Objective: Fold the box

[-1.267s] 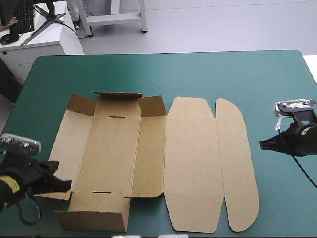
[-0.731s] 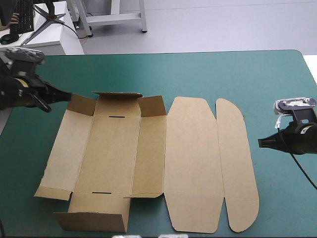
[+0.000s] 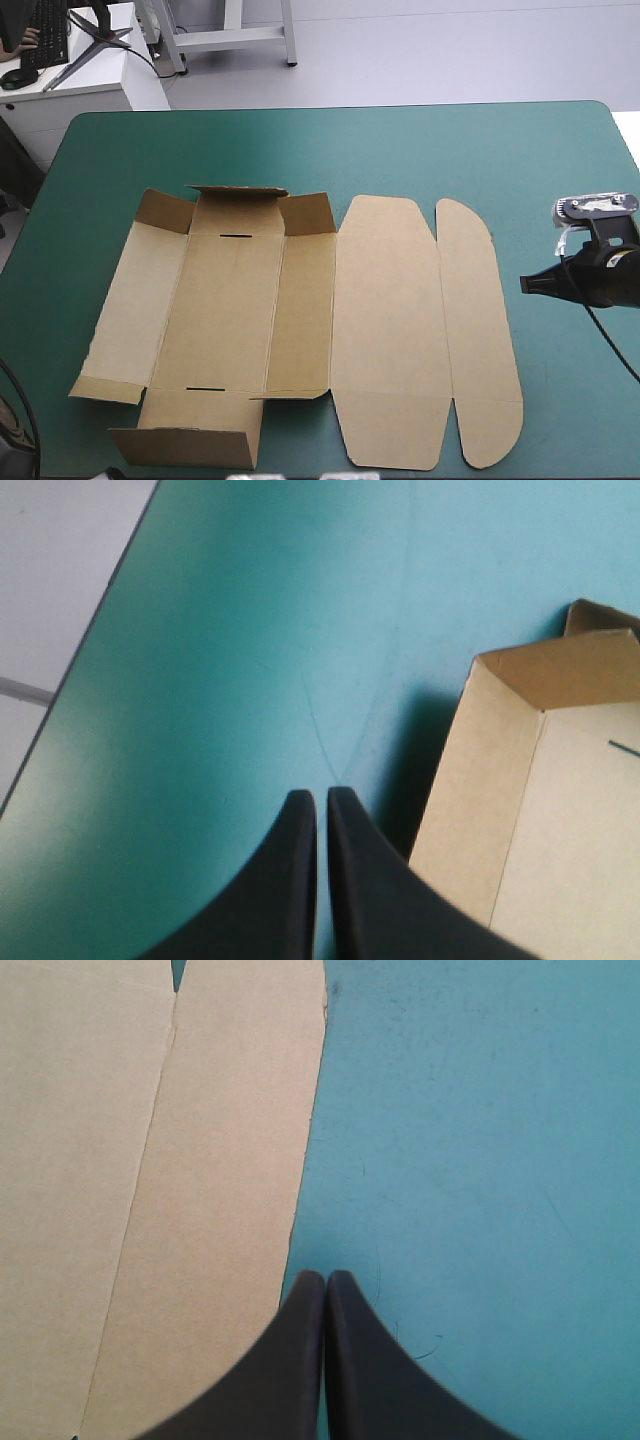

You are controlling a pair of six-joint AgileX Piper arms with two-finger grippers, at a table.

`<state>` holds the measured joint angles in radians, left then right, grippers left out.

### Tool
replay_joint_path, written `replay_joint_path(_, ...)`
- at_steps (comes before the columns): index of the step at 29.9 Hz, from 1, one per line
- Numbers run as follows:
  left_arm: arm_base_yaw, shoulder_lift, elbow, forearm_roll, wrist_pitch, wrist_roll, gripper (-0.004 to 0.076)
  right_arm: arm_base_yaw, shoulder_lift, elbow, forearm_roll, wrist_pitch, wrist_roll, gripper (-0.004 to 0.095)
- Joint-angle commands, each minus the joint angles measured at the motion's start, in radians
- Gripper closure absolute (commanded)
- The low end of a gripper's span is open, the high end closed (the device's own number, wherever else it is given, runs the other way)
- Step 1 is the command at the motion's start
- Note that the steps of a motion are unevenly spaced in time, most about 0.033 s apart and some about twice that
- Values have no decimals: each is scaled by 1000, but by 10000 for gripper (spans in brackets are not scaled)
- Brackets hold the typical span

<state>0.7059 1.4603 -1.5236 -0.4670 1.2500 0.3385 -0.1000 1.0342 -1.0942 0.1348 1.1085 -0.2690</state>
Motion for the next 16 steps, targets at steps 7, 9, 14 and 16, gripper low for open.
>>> replay_joint_path(7,4,-31,77,-7,35,10,313,-5,-13,-25,26,-43,-28,923)
replay_joint_path(9,4,-28,77,-7,35,4,222,-5,-13,-25,26,-43,-28,923)
replay_joint_path(14,2,-25,94,40,35,-12,186,-5,-13,-25,26,-43,-28,923)
replay_joint_path(16,2,-25,119,37,35,28,189,-5,-13,-25,26,-43,-28,923)
